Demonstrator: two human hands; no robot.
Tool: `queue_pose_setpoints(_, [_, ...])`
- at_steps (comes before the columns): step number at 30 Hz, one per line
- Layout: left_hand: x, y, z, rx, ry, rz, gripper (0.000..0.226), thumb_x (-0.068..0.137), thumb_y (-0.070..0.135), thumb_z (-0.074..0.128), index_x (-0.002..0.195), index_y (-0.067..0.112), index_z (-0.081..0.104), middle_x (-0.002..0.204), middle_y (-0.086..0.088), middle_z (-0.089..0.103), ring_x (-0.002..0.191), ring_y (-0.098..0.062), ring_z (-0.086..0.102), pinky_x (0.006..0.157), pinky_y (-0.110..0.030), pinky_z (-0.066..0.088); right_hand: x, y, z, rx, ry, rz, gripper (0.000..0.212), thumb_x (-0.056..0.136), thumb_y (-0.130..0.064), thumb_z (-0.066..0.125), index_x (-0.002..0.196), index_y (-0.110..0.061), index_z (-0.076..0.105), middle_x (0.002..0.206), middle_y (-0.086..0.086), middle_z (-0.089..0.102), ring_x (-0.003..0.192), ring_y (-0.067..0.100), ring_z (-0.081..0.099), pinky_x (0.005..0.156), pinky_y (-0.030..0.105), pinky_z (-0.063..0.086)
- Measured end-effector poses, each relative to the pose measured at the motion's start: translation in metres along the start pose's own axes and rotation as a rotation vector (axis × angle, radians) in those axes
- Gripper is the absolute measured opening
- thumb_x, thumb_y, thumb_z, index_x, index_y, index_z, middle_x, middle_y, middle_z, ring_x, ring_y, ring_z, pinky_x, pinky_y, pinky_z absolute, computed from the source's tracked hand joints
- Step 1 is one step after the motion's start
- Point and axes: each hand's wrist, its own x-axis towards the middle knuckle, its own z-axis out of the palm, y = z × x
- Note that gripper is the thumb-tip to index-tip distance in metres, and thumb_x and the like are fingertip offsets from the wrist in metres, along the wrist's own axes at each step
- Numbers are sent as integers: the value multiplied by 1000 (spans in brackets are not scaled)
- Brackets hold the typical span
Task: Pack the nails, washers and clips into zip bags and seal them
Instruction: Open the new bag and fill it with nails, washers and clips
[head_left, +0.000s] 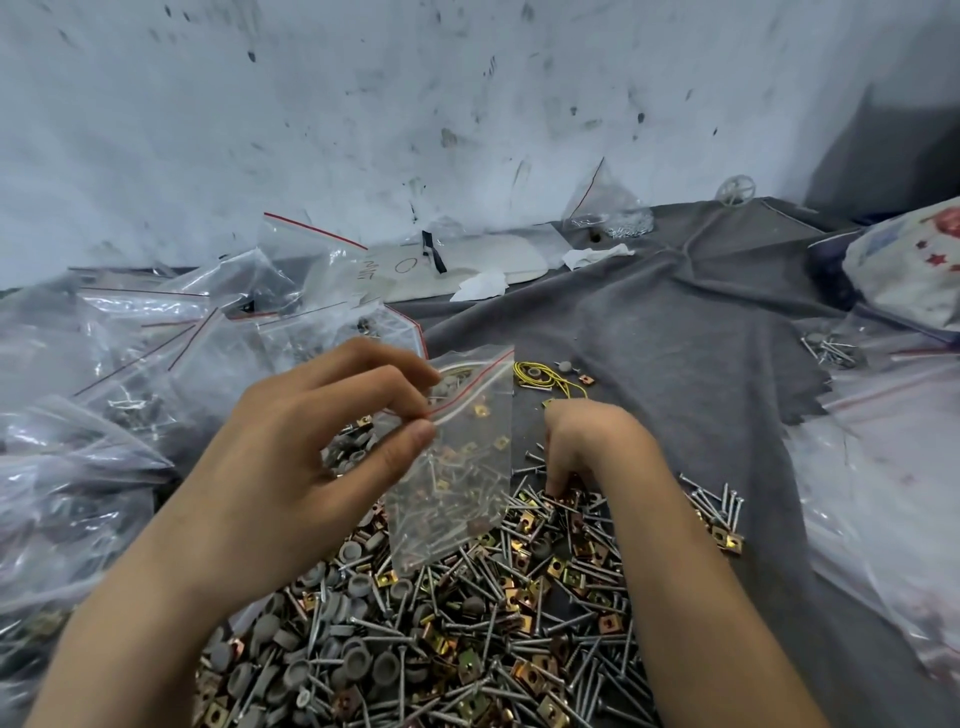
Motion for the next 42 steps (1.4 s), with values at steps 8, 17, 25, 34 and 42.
queue_pose_setpoints(8, [0,2,0,-2,-15,0,21,90,37,53,82,21,64,106,14,63,100,-1,62,82,-21,46,0,-14,7,-65,-57,-87,29,76,-8,75,95,-12,53,121,14,59,110,34,57,92,46,50])
queue_pose_setpoints(17, [0,2,-2,-22,-24,-21,22,89,36,54,83,19,65,105,12,64,100,-3,62,83,-15,45,3,-13,7,13,-122,-135,28,76,0,72,101,3,63,105,20,67,94,33,65,88,48,54])
queue_pose_setpoints(25, [-1,2,-2,-15,-30,-31,22,89,36,54,82,18,66,104,11,64,99,-2,62,84,-15,44,0,-14,8,14,-150,-130,31,75,-2,75,105,1,65,104,19,68,94,33,67,85,47,56])
queue_pose_setpoints(34, [0,4,0,-42,-24,-14,22,89,37,53,82,20,65,106,14,63,101,-4,62,84,-24,47,-13,6,-6,111,28,-152,11,78,0,71,79,-11,69,87,9,69,70,19,62,64,29,55])
queue_pose_setpoints(42, [0,9,-5,-37,-3,24,22,89,36,52,81,20,65,103,14,64,99,1,61,82,-16,46,-20,12,30,-251,108,-371,23,83,-12,66,106,-14,68,106,8,67,97,25,62,86,37,53])
